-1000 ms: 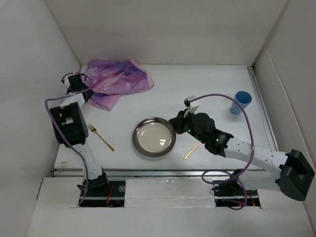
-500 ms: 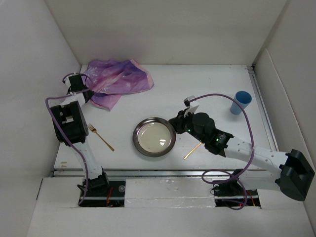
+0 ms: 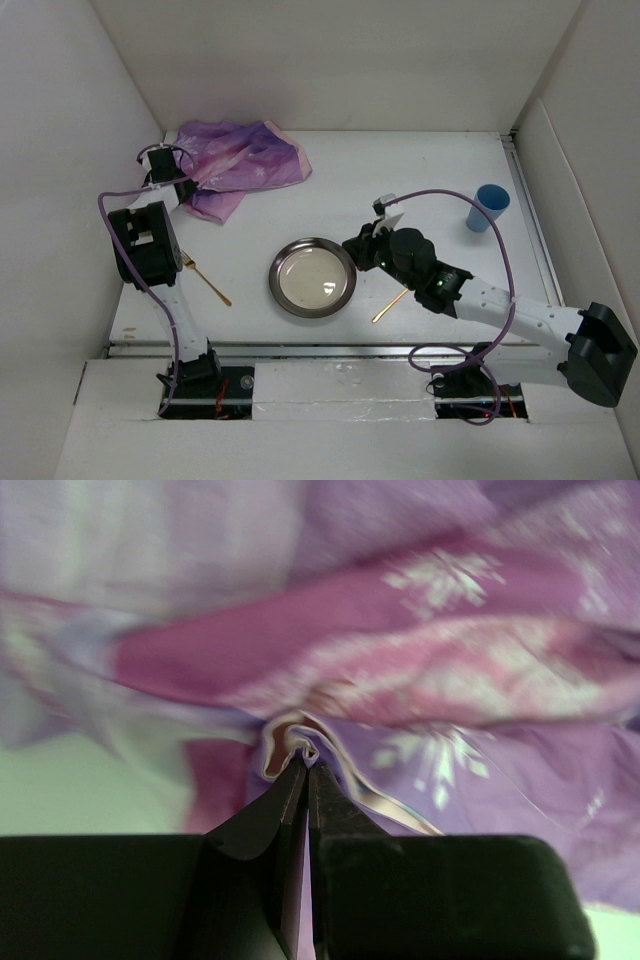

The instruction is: Set the dinner table for one person

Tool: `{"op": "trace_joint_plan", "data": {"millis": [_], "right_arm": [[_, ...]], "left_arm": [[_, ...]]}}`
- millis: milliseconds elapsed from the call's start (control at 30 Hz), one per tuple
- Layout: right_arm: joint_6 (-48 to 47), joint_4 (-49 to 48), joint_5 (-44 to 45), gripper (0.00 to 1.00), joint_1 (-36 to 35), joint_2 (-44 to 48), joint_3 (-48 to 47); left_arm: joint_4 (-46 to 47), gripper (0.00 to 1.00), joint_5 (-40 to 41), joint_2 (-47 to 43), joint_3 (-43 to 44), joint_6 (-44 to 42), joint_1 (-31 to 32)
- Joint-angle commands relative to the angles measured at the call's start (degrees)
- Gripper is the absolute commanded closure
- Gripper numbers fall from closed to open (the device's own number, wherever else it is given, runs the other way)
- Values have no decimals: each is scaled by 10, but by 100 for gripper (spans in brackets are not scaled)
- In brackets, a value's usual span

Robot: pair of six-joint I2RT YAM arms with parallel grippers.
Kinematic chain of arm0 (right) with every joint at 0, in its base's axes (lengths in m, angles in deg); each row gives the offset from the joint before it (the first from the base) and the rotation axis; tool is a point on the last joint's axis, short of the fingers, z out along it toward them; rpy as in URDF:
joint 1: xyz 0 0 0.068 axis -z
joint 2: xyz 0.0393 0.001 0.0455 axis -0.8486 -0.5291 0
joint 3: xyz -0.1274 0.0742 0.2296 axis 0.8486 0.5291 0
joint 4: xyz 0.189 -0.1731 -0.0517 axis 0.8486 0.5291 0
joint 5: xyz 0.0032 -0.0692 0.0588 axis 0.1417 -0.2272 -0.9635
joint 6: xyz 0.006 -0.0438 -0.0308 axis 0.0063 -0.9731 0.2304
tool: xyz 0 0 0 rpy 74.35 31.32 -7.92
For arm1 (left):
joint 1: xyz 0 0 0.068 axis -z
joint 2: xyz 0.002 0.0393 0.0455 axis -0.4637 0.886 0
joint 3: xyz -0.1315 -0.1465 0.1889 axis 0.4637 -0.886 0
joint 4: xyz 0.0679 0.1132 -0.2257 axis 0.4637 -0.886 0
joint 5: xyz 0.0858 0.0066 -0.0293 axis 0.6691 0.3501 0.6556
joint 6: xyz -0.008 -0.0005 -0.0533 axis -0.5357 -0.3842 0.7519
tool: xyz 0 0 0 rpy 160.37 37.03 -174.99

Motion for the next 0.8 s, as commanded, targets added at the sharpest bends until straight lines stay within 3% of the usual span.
{"op": "trace_joint_plan", "data": {"millis": [0,67,267,400,500,600,667,767], "right_arm": [[-6,-16,24,89,-3,-1,-26],[-6,-17,31,89,-3,-1,-27],[8,9,102,91,-3,13,-29],[25,19,147,90,-3,33,-19],[48,35,176,78,-3,51,-19],[64,35,197,61,2,66,-12],[68,35,202,53,8,70,-12],[83,42,198,49,30,66,-17]], "left_arm": [[22,100,-32,-45,23,-5,47],[23,100,-40,-63,43,-14,85],[25,100,-36,-99,93,-56,312],[38,100,-59,-87,98,-51,383],[34,71,-124,-52,123,-44,425],[32,60,-145,-22,152,-41,455],[21,59,-129,-21,163,-44,461],[63,59,-82,-77,90,-21,445]]}}
